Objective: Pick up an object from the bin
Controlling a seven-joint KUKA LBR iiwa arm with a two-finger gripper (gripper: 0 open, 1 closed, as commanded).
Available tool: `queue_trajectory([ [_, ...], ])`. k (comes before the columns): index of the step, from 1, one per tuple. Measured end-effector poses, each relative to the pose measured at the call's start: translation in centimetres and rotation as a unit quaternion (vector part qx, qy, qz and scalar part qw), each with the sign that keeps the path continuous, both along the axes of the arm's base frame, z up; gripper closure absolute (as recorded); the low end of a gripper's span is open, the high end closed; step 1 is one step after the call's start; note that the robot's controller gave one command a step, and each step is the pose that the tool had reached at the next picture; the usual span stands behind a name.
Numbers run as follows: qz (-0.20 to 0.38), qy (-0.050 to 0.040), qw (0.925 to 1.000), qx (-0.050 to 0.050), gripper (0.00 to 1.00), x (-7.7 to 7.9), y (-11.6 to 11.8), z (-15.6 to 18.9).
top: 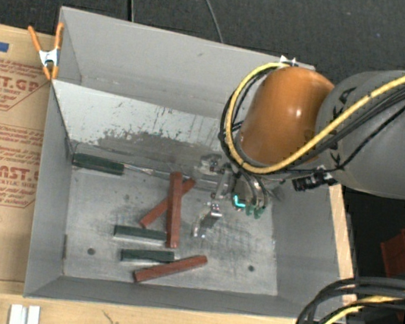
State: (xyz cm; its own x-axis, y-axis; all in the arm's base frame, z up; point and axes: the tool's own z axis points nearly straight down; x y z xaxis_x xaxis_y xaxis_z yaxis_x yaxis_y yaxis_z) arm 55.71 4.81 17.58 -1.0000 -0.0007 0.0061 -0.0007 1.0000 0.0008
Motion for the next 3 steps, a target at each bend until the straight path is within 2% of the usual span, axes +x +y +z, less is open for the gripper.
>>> queue_trajectory([
  [1, 0.000, -0.0039, 1.0000, 0.000, 0.00, 0.2, 0.0, 0.4],
  [2, 0.057, -0.0058, 0.9984, 0.000, 0.00, 1.5, 1.1, -4.4],
  [3, 0.210, -0.0036, 0.9778, 0.001, 0.00, 2.3, 4.2, -4.5],
])
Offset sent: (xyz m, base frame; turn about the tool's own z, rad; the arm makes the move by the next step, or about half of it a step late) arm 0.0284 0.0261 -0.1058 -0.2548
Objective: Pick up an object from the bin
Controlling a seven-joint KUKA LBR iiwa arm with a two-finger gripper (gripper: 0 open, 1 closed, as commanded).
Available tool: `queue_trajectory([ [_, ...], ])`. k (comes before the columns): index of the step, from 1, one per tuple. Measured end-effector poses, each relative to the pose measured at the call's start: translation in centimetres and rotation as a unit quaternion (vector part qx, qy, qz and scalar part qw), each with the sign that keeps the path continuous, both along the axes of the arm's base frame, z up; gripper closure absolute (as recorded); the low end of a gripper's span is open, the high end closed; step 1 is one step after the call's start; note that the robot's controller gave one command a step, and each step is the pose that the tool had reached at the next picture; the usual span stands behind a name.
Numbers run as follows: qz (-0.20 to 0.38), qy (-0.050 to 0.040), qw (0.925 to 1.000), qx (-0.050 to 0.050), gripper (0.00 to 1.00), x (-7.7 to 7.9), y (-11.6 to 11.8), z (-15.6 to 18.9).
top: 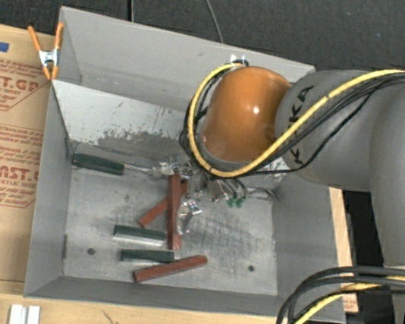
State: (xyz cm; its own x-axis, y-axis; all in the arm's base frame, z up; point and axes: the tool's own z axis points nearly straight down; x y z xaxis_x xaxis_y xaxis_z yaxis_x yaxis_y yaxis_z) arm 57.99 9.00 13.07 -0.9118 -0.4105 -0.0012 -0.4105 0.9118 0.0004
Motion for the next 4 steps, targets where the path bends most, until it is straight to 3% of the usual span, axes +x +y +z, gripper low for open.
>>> queue_trajectory([
  [1, 0.058, -0.0007, 0.9983, 0.000, 0.00, 1.1, -3.5, -1.6],
  [2, 0.154, -0.0008, 0.9881, 0.000, 0.00, 1.0, -2.9, -5.2],
  [3, 0.199, -0.0011, 0.9800, -0.002, 1.00, 1.7, -1.8, -5.5],
  [4, 0.199, -0.0010, 0.9800, -0.002, 1.00, 1.7, -1.8, -5.5],
])
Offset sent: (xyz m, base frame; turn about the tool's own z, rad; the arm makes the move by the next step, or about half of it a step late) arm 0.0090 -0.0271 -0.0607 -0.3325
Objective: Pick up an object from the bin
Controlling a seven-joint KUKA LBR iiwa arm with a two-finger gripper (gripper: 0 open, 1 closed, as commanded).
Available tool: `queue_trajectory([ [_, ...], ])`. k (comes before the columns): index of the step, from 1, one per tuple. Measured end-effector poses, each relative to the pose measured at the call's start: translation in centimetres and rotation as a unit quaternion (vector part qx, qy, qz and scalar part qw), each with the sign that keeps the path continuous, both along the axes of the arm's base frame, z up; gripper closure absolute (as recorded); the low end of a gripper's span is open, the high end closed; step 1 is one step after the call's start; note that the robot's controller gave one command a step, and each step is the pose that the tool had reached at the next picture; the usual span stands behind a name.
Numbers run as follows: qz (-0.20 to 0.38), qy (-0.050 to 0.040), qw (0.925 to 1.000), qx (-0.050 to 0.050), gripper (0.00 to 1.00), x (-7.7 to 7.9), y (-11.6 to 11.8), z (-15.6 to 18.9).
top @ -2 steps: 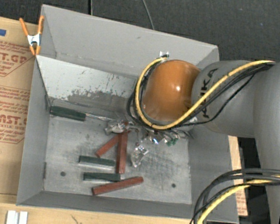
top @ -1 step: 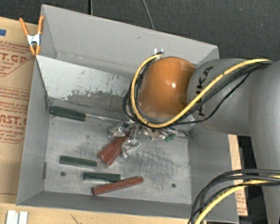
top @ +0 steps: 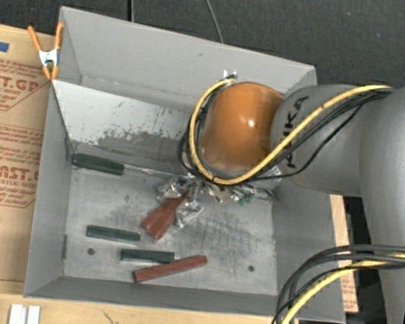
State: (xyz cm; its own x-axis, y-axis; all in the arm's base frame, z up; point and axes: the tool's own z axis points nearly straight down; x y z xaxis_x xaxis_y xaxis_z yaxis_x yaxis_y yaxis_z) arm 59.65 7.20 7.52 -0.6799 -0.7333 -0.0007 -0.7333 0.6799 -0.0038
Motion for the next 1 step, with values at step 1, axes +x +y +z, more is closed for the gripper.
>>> queue_trajectory([
  [1, -0.001, -0.0004, 1.0000, 0.002, 1.00, 0.09, 0.12, 3.95],
])
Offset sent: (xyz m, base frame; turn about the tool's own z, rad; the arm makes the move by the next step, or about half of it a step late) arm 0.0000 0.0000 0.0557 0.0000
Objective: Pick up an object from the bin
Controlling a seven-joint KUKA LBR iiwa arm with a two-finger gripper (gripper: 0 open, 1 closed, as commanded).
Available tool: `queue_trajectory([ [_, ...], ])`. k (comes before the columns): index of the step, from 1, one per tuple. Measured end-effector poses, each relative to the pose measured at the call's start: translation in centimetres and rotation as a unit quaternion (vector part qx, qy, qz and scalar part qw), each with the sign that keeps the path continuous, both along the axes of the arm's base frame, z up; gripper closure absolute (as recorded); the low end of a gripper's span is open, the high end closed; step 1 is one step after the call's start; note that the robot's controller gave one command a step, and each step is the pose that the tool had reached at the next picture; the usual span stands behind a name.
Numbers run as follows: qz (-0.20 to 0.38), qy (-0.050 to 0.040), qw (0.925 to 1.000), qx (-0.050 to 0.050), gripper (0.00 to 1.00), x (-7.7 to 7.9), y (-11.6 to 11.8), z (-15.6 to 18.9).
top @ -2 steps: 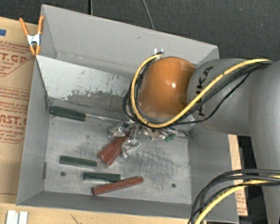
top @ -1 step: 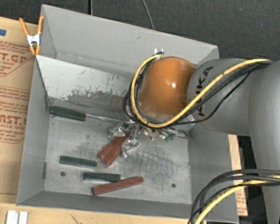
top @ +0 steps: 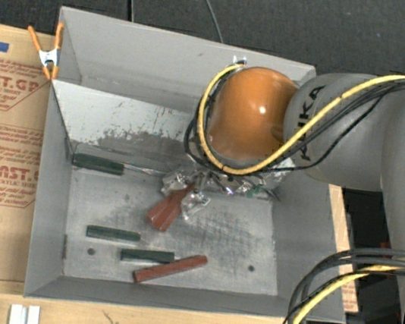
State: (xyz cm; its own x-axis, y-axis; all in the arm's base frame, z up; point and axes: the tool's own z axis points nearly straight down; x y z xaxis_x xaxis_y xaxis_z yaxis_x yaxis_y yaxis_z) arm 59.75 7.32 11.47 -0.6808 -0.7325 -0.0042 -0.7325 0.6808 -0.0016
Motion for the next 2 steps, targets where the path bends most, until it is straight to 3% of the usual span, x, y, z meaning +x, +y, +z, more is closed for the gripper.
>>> queue_trajectory([
  [2, -0.001, 0.0010, 1.0000, 0.000, 1.00, 0.0, 0.1, 3.2],
])
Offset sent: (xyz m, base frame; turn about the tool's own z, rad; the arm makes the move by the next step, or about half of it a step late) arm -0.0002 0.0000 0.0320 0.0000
